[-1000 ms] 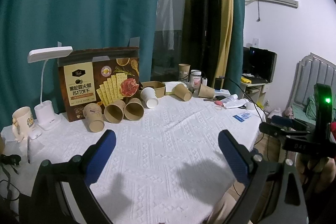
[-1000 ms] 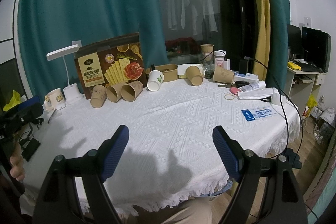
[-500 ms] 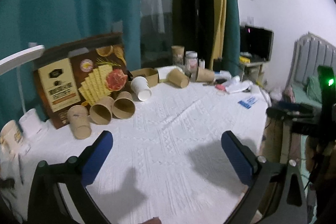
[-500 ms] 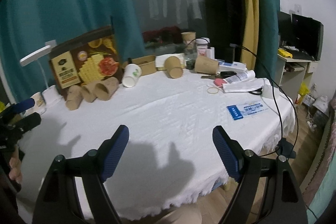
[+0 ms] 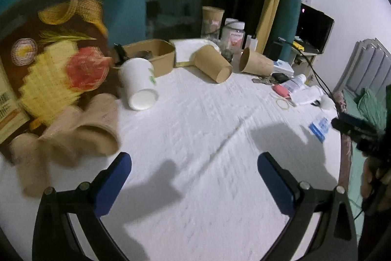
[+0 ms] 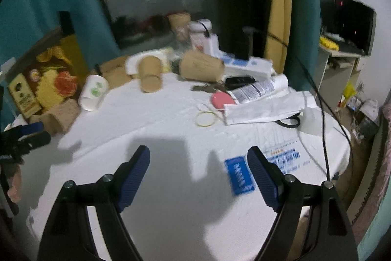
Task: Flip cup upright
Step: 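Move the right gripper toward the brown kraft cup lying on its side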
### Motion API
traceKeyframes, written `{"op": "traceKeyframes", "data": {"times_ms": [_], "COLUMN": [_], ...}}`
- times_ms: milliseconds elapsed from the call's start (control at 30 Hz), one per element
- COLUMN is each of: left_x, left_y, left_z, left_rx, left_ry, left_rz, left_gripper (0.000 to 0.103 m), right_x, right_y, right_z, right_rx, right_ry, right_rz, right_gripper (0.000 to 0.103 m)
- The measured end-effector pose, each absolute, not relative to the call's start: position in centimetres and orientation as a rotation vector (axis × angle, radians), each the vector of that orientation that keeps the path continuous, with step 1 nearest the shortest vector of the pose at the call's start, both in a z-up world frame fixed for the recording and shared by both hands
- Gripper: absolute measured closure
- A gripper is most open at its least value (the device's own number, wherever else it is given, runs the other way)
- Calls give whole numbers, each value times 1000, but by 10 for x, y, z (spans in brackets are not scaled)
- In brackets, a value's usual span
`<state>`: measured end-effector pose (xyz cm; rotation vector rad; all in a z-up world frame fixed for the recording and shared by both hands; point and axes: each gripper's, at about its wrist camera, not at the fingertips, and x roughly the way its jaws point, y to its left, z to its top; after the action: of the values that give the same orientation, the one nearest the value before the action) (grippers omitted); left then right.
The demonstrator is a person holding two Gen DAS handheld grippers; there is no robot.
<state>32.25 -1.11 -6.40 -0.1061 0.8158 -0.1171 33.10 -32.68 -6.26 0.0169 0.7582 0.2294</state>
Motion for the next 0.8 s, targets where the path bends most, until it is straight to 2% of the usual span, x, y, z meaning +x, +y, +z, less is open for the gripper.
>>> {"op": "traceKeyframes", "data": {"times_ms": [167,333,367,400,433,700,767,800], "left_x": [398,469,479,489,499,560,568,571], "left_y": [-20,-35,-36,-36,-37,-53,-56,-58], "left_z": [-81,-91,-95,-99,-102,-128,-132,-132], "left_rx": [-185,-250,-281,-316,-351,-483,-465,-441], "left_ry": [874,869,879,888,889,923,911,924], "left_rz": [-120,-130,-145,-152,-158,-186,-173,-158], "left_gripper": [0,0,2,11,14,16,23,34], "right_x": [377,383,383,380,377,350,344,341], "right_y": [-341,-348,-350,-351,-353,-376,-379,-380], "right_z": [-76,-78,-81,-83,-87,-105,-104,-102], "right_rx": [24,27,24,23,26,56,50,46], "right_ry": [783,768,770,774,781,820,819,815], "right_rz": [215,218,211,205,201,170,165,167], "right_gripper": [23,23,23,23,23,23,23,23]}}
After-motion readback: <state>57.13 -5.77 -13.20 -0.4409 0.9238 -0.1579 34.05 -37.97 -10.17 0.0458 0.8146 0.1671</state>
